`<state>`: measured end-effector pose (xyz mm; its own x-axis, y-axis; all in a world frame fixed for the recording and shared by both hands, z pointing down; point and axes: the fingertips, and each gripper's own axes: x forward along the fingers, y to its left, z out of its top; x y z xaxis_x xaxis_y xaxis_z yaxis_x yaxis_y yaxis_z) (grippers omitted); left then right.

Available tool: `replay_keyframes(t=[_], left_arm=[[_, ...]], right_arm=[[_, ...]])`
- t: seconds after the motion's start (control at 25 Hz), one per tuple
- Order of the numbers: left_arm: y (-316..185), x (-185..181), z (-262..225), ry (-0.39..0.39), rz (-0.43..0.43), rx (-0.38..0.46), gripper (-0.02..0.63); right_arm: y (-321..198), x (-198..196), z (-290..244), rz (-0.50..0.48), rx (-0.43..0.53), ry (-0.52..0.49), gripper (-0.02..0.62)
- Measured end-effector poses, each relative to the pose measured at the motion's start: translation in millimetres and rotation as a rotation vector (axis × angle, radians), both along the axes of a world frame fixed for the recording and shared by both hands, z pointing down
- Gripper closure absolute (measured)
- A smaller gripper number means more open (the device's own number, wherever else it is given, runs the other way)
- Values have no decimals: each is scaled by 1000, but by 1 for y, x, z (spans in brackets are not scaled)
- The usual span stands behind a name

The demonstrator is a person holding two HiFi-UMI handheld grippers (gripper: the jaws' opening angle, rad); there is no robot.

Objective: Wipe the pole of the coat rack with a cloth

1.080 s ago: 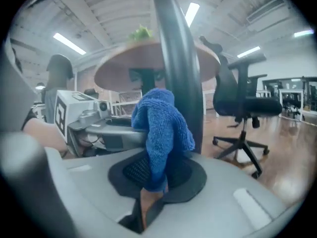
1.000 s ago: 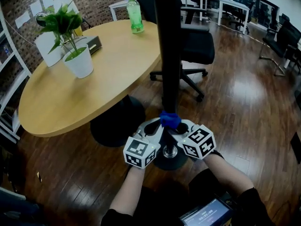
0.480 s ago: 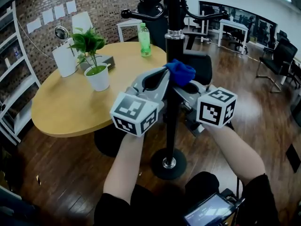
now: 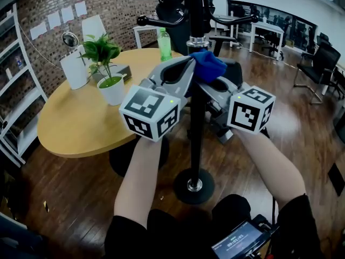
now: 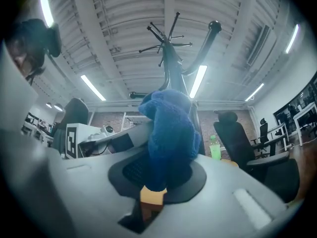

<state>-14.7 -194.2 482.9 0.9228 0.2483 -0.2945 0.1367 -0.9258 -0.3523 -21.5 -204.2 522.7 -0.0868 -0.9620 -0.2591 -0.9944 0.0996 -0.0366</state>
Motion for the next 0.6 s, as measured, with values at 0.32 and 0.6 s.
replay_keyframes(t=[0.32,0.6], left_arm=[[-6,-1,112,-61,-85,31,604],[-16,-4,256,-204,-122,-10,604]], right_arm=[[-7,1,112,97,-158,39,543],[-9,-4,255,119,-347,40,543]])
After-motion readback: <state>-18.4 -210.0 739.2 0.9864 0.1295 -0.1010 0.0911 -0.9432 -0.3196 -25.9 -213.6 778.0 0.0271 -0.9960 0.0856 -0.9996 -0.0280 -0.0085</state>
